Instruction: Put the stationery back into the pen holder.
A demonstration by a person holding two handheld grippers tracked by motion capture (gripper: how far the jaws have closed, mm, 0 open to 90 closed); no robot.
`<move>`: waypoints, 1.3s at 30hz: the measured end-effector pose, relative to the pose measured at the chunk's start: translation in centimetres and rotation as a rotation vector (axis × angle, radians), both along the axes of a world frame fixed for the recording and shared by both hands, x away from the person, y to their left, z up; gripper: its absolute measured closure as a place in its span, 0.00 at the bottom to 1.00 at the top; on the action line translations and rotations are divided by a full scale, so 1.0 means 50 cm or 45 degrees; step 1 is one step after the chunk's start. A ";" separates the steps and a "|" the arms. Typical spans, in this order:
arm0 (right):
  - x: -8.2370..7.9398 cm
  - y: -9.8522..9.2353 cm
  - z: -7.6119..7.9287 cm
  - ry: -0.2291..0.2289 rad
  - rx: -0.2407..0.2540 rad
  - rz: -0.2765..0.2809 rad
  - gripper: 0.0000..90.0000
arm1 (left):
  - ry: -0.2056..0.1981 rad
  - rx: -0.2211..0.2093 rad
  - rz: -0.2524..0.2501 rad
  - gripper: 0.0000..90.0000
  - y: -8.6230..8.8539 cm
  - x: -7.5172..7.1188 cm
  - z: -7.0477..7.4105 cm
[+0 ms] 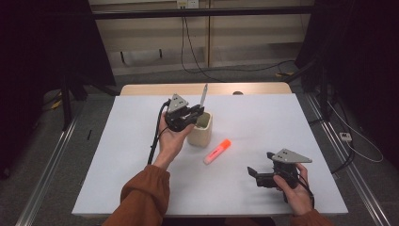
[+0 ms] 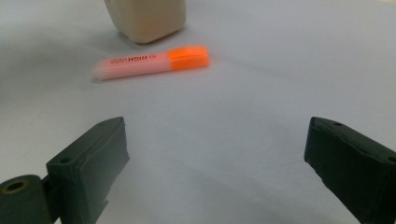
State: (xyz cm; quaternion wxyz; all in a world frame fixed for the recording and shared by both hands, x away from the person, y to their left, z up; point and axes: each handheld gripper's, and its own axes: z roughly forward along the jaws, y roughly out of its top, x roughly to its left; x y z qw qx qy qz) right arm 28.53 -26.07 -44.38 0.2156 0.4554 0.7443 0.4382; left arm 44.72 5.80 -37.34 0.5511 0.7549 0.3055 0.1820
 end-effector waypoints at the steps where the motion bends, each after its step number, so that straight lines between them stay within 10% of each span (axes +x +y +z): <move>1: 0.000 0.000 0.000 0.000 -0.002 0.002 0.07 | 0.003 0.001 0.003 0.89 0.000 0.000 -0.003; 22: 0.002 0.002 -0.001 0.000 -0.006 0.006 0.08 | 0.026 0.056 -0.015 0.86 0.001 -0.008 -0.033; 31: 0.002 0.003 0.000 -0.006 -0.003 0.007 0.08 | 0.019 0.040 0.001 0.69 0.011 -0.022 -0.013; 39: 0.003 0.003 0.000 -0.003 0.000 0.009 0.08 | 0.057 0.135 0.058 0.39 0.036 -0.034 0.003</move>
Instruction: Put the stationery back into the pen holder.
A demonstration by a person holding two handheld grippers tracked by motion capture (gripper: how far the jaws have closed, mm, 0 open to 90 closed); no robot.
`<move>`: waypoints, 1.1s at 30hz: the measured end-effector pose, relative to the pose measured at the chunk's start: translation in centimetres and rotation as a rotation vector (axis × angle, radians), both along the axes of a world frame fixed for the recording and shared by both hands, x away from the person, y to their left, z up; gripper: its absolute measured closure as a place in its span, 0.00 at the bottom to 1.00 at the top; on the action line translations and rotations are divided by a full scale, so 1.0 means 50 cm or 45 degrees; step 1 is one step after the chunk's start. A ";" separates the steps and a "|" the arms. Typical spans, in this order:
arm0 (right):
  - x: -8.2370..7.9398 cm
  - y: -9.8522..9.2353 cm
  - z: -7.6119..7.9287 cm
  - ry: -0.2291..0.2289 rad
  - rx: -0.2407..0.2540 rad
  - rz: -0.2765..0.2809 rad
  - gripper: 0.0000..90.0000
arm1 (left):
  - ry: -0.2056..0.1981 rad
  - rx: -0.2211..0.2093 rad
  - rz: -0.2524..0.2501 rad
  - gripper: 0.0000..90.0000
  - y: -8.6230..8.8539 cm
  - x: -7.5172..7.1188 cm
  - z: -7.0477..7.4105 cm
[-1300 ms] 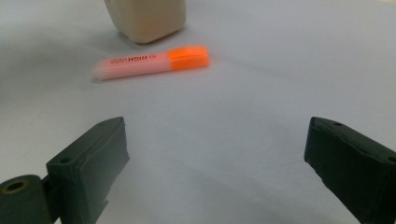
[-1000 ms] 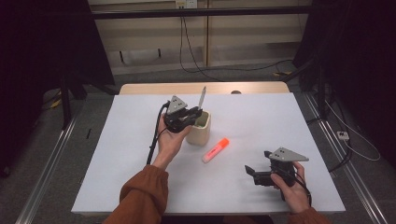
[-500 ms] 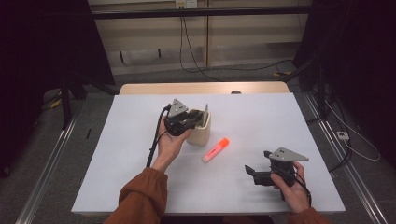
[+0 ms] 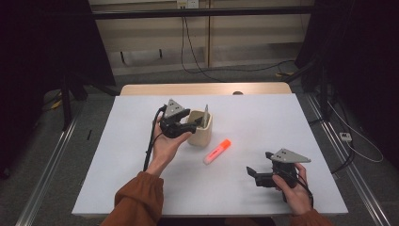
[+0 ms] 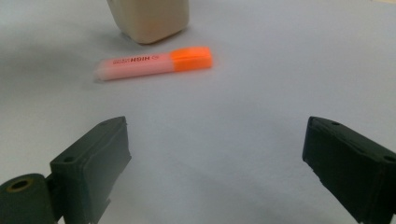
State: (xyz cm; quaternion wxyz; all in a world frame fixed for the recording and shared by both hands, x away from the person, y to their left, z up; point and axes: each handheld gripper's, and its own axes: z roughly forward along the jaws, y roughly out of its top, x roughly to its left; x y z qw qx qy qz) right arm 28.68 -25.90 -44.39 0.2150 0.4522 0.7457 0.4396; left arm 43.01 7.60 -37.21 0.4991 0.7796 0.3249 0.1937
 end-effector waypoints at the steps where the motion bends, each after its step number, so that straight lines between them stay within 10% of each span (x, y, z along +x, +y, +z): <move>1: 0.000 0.000 0.000 0.000 0.000 0.000 0.08 | 0.010 0.006 0.003 0.33 0.004 -0.001 0.000; 8: 0.002 0.004 -0.001 0.005 -0.001 0.009 0.08 | 0.049 0.017 -0.007 0.15 0.039 -0.016 -0.010; 33: 0.011 0.008 -0.001 0.013 0.071 0.042 0.12 | 0.069 -0.004 0.065 0.09 0.149 -0.130 -0.062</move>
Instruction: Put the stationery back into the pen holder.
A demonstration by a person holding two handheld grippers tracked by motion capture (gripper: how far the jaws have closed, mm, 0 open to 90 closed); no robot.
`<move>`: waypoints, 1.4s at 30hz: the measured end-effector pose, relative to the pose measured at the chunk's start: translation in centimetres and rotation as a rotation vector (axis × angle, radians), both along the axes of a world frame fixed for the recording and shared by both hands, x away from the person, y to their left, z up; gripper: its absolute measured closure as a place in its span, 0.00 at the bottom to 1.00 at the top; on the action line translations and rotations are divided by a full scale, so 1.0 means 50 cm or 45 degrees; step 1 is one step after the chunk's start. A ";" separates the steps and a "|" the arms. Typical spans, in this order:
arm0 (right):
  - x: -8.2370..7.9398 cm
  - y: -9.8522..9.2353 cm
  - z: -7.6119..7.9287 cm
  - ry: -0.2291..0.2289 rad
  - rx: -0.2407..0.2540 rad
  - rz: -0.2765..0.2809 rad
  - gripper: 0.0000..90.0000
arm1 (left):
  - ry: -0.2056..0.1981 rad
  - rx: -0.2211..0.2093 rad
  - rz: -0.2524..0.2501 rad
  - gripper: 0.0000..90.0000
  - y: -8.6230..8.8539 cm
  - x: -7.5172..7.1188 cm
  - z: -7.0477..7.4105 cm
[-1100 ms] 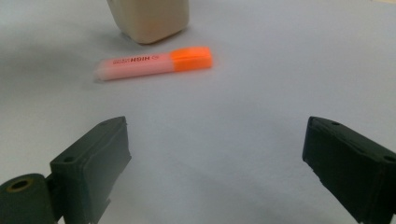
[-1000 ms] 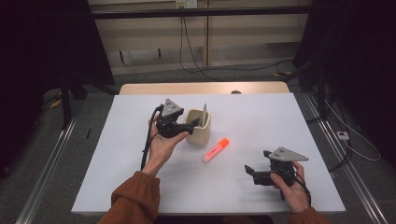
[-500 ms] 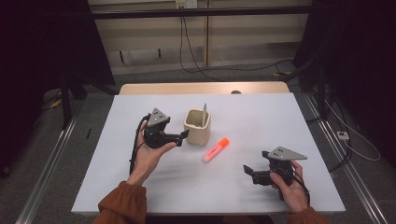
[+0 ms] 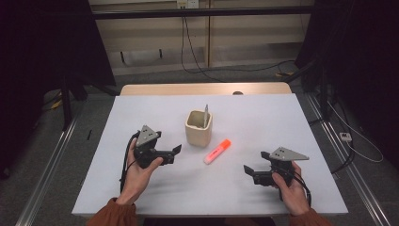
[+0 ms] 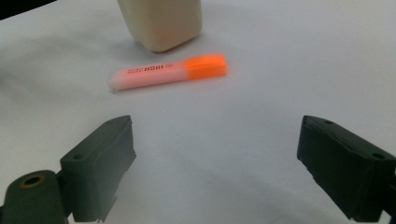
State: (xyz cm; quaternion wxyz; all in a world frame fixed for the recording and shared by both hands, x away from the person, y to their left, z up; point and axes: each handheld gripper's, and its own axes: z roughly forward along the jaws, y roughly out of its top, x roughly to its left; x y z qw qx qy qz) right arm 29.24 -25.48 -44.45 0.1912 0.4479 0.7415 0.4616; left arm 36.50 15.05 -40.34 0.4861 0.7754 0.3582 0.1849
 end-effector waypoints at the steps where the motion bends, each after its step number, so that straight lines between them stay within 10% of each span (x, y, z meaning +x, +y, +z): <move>1: 0.001 0.000 0.001 -0.002 -0.003 0.009 0.10 | 0.010 -0.008 -0.001 0.09 0.006 -0.006 -0.001; 24: 0.046 0.034 0.015 -0.025 -0.021 0.114 0.09 | 0.049 0.062 0.013 0.07 0.096 -0.109 -0.066; 42: 0.151 0.075 0.023 -0.010 -0.079 0.114 0.62 | 0.020 0.095 -0.014 0.08 0.083 -0.117 -0.064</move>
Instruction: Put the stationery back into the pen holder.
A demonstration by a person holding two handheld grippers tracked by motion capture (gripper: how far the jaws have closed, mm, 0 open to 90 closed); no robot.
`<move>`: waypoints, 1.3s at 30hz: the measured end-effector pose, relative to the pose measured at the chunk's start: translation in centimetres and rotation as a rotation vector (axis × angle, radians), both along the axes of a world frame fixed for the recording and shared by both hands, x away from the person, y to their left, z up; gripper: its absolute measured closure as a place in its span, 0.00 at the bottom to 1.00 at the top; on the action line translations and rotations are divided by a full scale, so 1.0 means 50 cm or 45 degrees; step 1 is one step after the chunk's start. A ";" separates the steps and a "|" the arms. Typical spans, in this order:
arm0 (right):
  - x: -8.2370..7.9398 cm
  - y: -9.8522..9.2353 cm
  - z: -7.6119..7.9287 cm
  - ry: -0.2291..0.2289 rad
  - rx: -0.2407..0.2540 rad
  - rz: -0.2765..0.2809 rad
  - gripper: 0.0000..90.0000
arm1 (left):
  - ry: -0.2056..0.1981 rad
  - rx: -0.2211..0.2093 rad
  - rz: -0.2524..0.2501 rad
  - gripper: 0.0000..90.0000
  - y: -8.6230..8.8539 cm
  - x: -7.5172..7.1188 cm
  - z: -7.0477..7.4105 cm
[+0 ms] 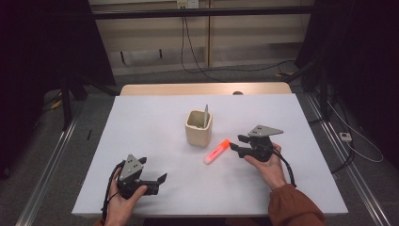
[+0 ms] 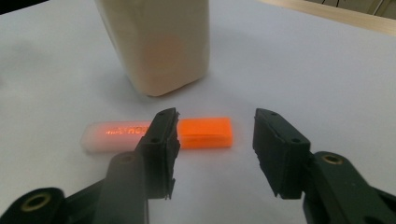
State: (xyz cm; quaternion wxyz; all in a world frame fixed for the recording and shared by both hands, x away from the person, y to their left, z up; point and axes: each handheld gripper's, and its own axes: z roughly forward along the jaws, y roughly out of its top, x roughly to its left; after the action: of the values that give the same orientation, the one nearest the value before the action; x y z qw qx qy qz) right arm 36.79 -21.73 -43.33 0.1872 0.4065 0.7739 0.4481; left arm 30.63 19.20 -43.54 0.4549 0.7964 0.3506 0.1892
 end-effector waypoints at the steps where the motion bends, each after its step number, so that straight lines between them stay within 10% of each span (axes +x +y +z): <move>1: 0.004 0.003 0.001 0.002 -0.003 0.007 0.65 | -0.003 -0.005 0.001 0.08 0.001 0.001 0.000; 12: 0.068 0.018 0.003 0.096 0.028 0.080 0.98 | 0.001 -0.010 0.002 0.08 0.003 0.002 0.000; 25: 0.121 0.047 -0.012 0.235 -0.087 0.020 1.00 | 0.012 -0.014 0.002 0.08 0.008 0.003 0.000; 39: 0.127 0.046 -0.029 0.314 -0.165 0.137 1.00 | 0.016 -0.008 -0.001 0.09 0.010 0.004 0.000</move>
State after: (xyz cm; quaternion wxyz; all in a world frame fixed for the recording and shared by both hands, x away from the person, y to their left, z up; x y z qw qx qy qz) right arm 43.12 -19.43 -44.76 0.0923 0.4035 0.8389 0.3534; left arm 30.83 19.69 -43.53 0.4552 0.7964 0.3537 0.1831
